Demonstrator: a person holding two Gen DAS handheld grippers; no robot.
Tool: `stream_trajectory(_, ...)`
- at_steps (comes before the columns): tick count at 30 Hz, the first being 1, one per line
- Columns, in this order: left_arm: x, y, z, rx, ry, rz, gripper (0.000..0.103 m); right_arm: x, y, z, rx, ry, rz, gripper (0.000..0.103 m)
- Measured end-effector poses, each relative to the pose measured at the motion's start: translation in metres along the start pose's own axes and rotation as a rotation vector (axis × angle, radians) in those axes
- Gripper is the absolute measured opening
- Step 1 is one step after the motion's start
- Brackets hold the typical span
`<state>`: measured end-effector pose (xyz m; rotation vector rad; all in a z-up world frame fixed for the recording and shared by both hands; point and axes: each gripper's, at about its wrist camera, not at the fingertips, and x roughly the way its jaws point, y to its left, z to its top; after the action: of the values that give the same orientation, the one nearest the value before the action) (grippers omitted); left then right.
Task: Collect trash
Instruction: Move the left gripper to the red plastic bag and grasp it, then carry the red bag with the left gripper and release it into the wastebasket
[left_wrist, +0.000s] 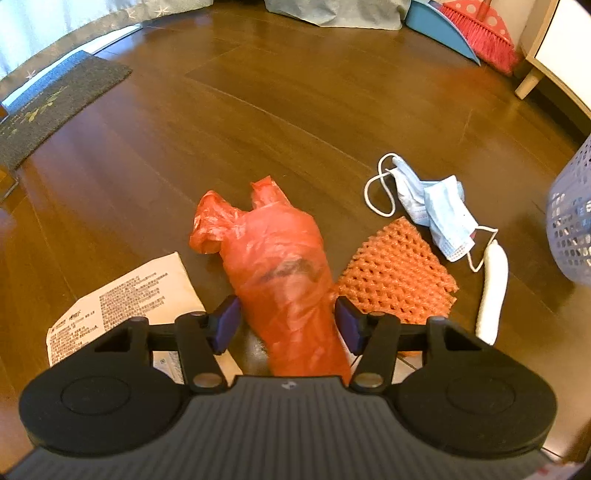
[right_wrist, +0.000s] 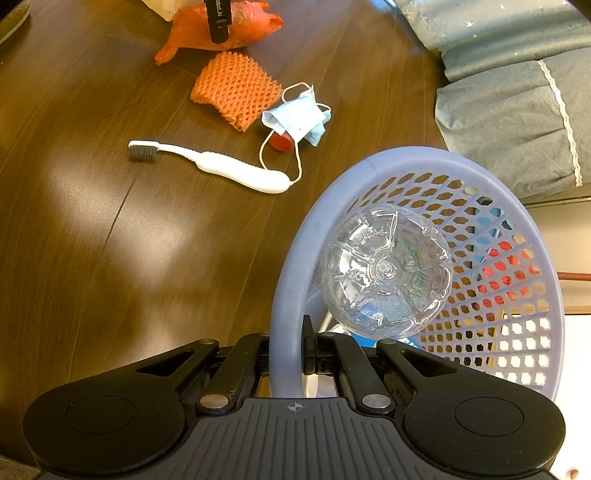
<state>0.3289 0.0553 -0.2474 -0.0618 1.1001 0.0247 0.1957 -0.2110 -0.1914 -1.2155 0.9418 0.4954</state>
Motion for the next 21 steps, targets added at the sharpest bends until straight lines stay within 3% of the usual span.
stream_trajectory(3, 0.001, -0.001, -0.001, 0.008, 0.007, 0.004, 0.043, 0.000, 0.000, 0.000, 0.002, 0.000, 0.000, 0.000)
stream_trajectory(5, 0.000, -0.003, -0.002, 0.020, 0.010, 0.009, 0.030, 0.000, -0.001, 0.000, 0.003, -0.001, 0.000, 0.000)
stream_trajectory(8, -0.004, -0.005, -0.001, 0.035, -0.001, 0.011, 0.019, 0.001, -0.001, 0.000, 0.004, -0.002, -0.001, 0.000)
stream_trajectory(21, -0.070, -0.036, 0.033, 0.095, -0.112, -0.106, 0.016, 0.001, -0.001, -0.001, 0.002, -0.003, -0.002, 0.000)
